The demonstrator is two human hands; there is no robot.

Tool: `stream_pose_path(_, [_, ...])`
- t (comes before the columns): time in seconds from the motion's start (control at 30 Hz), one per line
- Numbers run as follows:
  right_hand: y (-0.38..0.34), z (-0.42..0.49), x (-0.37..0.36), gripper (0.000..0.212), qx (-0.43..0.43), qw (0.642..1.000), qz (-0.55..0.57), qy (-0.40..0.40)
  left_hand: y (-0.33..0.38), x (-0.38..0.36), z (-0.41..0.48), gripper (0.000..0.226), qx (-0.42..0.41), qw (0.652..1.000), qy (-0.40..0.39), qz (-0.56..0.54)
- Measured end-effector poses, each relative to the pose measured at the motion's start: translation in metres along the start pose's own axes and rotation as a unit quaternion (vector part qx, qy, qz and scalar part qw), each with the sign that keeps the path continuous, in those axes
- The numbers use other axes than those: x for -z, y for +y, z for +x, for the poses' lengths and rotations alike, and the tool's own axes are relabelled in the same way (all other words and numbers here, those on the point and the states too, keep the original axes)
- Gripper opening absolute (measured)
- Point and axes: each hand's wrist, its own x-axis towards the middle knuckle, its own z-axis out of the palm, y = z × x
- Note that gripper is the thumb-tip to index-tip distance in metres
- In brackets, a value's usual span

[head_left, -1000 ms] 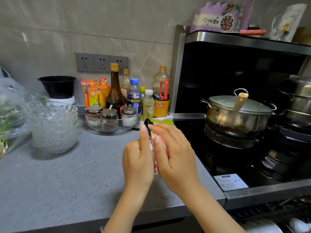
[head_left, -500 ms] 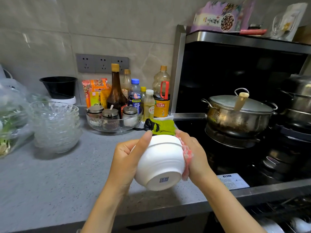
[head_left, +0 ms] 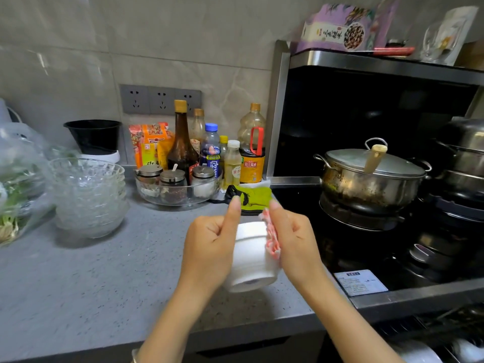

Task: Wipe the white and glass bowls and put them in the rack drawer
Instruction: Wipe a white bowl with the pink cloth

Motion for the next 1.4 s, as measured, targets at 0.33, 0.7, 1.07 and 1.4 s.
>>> stream_pose_path(0.33, [0.018,-0.016,-0.019,0.050,0.242,0.895,-0.375,0.026,-0.001,-0.020,-0.010,0.076,0.111,0.984,0.128,-0.058])
stream_pose_path(0.7, [0.004,-0.020,-0.019,0.045,0.181,0.942,-0.282,0.036,0.008,-0.017,-0.013,0.087,0.108,0.983,0.126,-0.078])
stream_pose_path(1.07, [-0.012,-0.009,-0.010,0.046,0.036,0.998,-0.057,-0.014,0.005,0.003,-0.016,0.059,0.080,0.988,0.021,-0.129])
stream_pose_path(1.4, [-0.019,-0.008,0.006,0.054,-0.150,0.984,0.088,0.043,0.006,0.020,-0.004,0.062,0.107,0.978,-0.055,-0.171])
